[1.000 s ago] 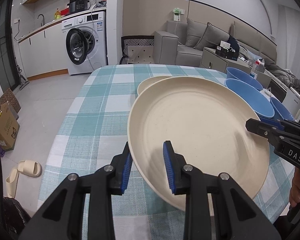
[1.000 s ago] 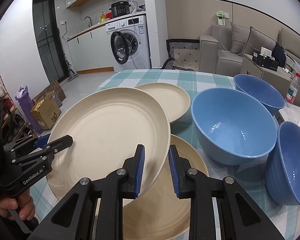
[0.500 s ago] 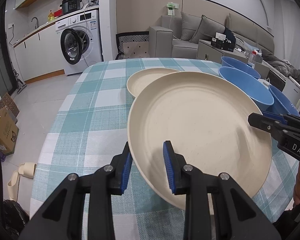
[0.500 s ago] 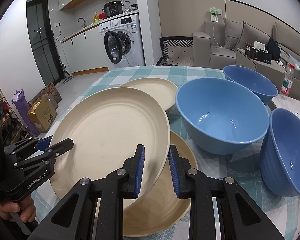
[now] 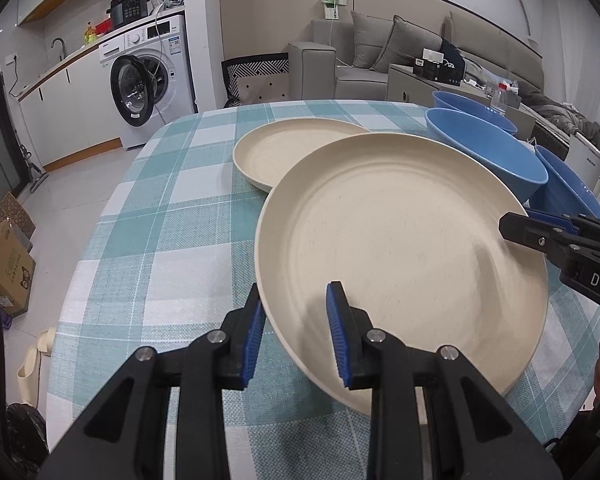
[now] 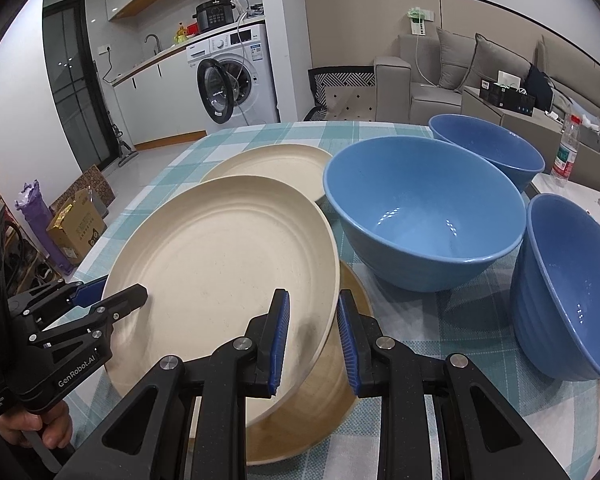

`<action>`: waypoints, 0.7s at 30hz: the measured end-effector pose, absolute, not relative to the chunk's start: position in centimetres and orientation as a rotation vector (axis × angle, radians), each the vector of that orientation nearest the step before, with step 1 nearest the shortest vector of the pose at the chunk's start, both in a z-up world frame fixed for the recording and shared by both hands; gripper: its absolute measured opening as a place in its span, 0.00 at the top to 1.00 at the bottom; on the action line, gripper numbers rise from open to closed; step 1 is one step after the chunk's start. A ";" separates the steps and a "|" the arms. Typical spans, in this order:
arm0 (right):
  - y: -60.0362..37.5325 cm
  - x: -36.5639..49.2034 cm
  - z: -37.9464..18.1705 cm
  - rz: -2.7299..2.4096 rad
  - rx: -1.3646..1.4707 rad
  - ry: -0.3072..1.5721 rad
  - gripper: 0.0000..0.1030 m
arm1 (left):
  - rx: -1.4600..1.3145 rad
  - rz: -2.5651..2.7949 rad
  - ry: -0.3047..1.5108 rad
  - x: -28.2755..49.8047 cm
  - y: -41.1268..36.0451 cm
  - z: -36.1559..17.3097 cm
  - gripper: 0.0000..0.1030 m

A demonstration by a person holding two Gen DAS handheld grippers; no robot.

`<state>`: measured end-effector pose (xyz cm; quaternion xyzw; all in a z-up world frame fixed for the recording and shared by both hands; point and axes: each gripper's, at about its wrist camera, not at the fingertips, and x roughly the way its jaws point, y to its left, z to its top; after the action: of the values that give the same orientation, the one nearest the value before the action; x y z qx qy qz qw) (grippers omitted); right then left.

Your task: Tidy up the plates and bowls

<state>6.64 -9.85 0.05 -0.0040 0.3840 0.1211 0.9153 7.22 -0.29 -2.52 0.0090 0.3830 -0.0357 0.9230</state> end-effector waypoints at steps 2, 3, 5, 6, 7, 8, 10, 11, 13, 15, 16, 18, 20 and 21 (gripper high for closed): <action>-9.9 6.7 0.0 0.247 -0.006 0.792 0.76 | 0.023 -0.075 0.791 7.2 -0.5 -2.7 0.73; -10.0 6.7 -0.1 0.245 -0.005 0.794 0.75 | 0.024 -0.077 0.792 7.2 -0.6 -2.7 0.73; -10.3 6.6 -0.4 0.240 -0.009 0.799 0.75 | 0.027 -0.080 0.796 7.2 -0.7 -2.9 0.73; -10.3 6.6 -0.4 0.238 -0.010 0.799 0.75 | 0.030 -0.081 0.797 7.2 -0.8 -2.9 0.73; -10.3 6.6 -0.4 0.237 -0.009 0.799 0.75 | 0.034 -0.081 0.799 7.2 -0.9 -3.0 0.73; -10.3 6.6 -0.5 0.235 -0.008 0.801 0.75 | 0.037 -0.081 0.801 7.3 -0.9 -3.1 0.73; -10.3 6.7 -0.7 0.231 -0.011 0.806 0.75 | 0.042 -0.081 0.805 7.3 -1.1 -3.1 0.73; -10.2 6.5 -0.7 0.230 -0.013 0.807 0.75 | 0.044 -0.081 0.807 7.3 -1.1 -3.2 0.73; -10.2 6.5 -0.8 0.225 -0.019 0.807 0.75 | 0.049 -0.082 0.809 7.3 -1.3 -3.2 0.73; -10.3 6.4 -0.9 0.223 -0.019 0.807 0.74 | 0.055 -0.084 0.814 7.3 -1.4 -3.3 0.73; -10.3 6.4 -1.0 0.220 -0.020 0.812 0.74 | 0.059 -0.084 0.816 7.3 -1.5 -3.4 0.73; -10.2 6.4 -1.1 0.214 -0.025 0.814 0.74 | 0.062 -0.086 0.818 7.3 -1.6 -3.5 0.73; -10.2 6.4 -1.1 0.212 -0.026 0.814 0.74 | 0.067 -0.088 0.820 7.2 -1.7 -3.5 0.72; -10.2 6.3 -1.1 0.208 -0.024 0.813 0.74 | 0.067 -0.089 0.821 7.2 -1.7 -3.6 0.72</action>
<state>6.31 -10.23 -1.11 -0.0118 0.3947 0.1012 0.9131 7.24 -1.74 -3.57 0.0328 0.3987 -0.0434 0.9155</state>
